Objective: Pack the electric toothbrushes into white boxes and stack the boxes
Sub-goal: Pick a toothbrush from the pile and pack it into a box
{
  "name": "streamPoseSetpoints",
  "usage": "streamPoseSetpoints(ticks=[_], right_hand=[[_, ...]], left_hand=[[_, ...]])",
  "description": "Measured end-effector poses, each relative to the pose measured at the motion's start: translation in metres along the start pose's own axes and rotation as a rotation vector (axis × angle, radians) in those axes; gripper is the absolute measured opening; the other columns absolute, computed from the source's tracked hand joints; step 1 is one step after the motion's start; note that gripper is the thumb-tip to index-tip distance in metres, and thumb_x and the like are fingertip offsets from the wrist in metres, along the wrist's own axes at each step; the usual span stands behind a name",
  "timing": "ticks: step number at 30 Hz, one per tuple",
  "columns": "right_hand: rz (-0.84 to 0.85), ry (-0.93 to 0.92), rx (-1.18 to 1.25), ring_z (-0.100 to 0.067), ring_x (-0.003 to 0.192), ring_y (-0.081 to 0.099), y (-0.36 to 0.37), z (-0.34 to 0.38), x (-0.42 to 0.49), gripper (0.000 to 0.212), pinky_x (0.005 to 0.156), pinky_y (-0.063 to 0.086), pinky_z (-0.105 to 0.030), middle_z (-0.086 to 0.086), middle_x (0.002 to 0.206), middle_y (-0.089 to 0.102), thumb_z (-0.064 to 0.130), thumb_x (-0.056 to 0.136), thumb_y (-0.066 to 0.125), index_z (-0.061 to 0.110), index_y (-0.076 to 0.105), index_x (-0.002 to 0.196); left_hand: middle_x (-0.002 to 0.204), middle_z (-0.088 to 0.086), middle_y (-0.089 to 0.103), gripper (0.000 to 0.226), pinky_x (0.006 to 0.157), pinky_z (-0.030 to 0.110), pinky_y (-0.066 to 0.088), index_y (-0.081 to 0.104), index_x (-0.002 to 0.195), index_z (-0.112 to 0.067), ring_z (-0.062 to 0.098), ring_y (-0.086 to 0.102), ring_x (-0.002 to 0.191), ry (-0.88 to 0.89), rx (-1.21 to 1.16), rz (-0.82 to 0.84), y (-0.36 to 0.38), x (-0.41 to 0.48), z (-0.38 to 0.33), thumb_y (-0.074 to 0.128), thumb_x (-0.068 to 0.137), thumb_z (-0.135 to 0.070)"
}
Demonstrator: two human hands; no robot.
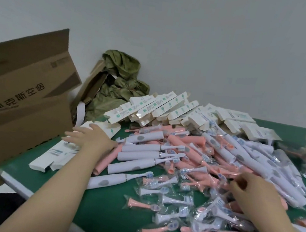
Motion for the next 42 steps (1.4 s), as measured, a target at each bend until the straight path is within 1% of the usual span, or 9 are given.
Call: streamPoseSetpoints(ticks=[2, 6, 11, 18, 25, 30, 32, 37, 42], right_hand=[[-0.005, 0.025, 0.005, -0.001, 0.042, 0.06, -0.001, -0.005, -0.002, 0.018, 0.052, 0.052, -0.027, 0.007, 0.053, 0.065, 0.017, 0.089, 0.057, 0.015, 0.061, 0.072], [-0.016, 0.024, -0.002, -0.008, 0.049, 0.065, -0.002, -0.003, -0.002, 0.015, 0.058, 0.052, -0.028, 0.005, 0.059, 0.067, 0.018, 0.088, 0.058, 0.016, 0.063, 0.073], [-0.014, 0.025, -0.027, -0.02, 0.065, 0.067, 0.002, 0.0, -0.002, 0.012, 0.069, 0.055, -0.037, -0.001, 0.068, 0.069, 0.02, 0.087, 0.058, 0.015, 0.063, 0.076], [-0.007, 0.02, -0.074, -0.021, 0.065, 0.066, 0.004, -0.002, -0.001, 0.014, 0.067, 0.053, -0.032, -0.002, 0.067, 0.069, 0.018, 0.088, 0.055, 0.015, 0.063, 0.077], [-0.026, 0.009, -0.116, -0.021, 0.066, 0.065, 0.009, 0.004, 0.003, 0.017, 0.064, 0.051, -0.03, -0.002, 0.068, 0.068, 0.018, 0.089, 0.051, 0.014, 0.062, 0.076], [-0.048, 0.009, -0.054, -0.008, 0.05, 0.064, 0.006, -0.002, -0.002, 0.022, 0.056, 0.052, -0.027, 0.008, 0.057, 0.066, 0.015, 0.088, 0.05, 0.019, 0.061, 0.069], [-0.056, 0.015, -0.035, -0.004, 0.043, 0.061, 0.001, -0.001, -0.003, 0.026, 0.046, 0.048, -0.022, 0.01, 0.05, 0.064, 0.014, 0.087, 0.049, 0.019, 0.059, 0.065], [-0.166, -0.03, -0.194, -0.021, 0.061, 0.055, -0.009, 0.012, 0.001, 0.021, 0.051, 0.039, -0.028, 0.0, 0.06, 0.059, 0.02, 0.09, 0.052, 0.017, 0.057, 0.07], [-0.195, -0.072, -0.247, -0.026, 0.066, 0.056, -0.005, 0.024, -0.001, 0.017, 0.058, 0.045, -0.032, -0.003, 0.065, 0.06, 0.019, 0.089, 0.051, 0.014, 0.058, 0.074]], left_hand=[[0.155, 0.026, 0.002, 0.109, 0.109, 0.063, 0.008, 0.005, 0.152, -0.023, 0.051, 0.007, 0.139, -0.022, -0.02, 0.085, 0.011, -0.001, 0.007, 0.044, 0.071, -0.084], [0.156, 0.026, -0.003, 0.081, 0.109, 0.064, 0.006, 0.006, 0.152, -0.025, 0.053, 0.001, 0.139, 0.01, -0.002, 0.098, 0.021, -0.006, 0.01, 0.029, 0.089, -0.07], [0.149, 0.014, 0.03, 0.074, 0.106, 0.054, 0.027, 0.026, 0.146, -0.027, 0.04, 0.029, 0.134, 0.114, 0.07, 0.048, 0.012, -0.012, 0.007, 0.032, 0.085, -0.07], [0.149, 0.019, 0.026, 0.122, 0.107, 0.043, 0.028, 0.016, 0.149, -0.018, 0.037, 0.027, 0.135, 0.071, -0.011, 0.114, 0.007, 0.014, 0.047, 0.053, 0.058, -0.089], [0.154, 0.013, 0.023, 0.133, 0.102, 0.045, 0.039, 0.014, 0.15, -0.009, 0.033, 0.034, 0.134, 0.195, -0.281, 0.347, 0.008, 0.021, 0.038, 0.074, 0.05, -0.073], [0.15, 0.013, 0.027, 0.135, 0.096, 0.039, 0.041, 0.007, 0.149, -0.007, 0.03, 0.036, 0.13, 0.29, -0.208, 0.346, 0.009, 0.012, 0.022, 0.074, 0.049, -0.066], [0.14, 0.013, 0.038, 0.126, 0.094, 0.038, 0.044, 0.017, 0.144, -0.008, 0.028, 0.043, 0.121, 0.369, -0.146, 0.286, 0.001, 0.008, 0.013, 0.07, 0.045, -0.064], [0.108, -0.006, 0.054, 0.065, 0.071, 0.025, 0.045, 0.041, 0.121, -0.026, 0.007, 0.054, 0.088, 0.634, -0.177, 0.23, -0.016, -0.01, -0.005, 0.074, 0.067, -0.042], [0.089, -0.017, 0.054, 0.069, 0.056, 0.014, 0.035, 0.034, 0.118, -0.041, 0.0, 0.053, 0.075, 0.84, -0.23, 0.146, -0.027, -0.032, -0.019, 0.073, 0.061, -0.042]])
Point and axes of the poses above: each hand's wrist, its own x-axis towards the middle knuckle, its own y-axis out of the palm, z = x × y, the point moved 7 cm from there along x, towards the middle knuckle
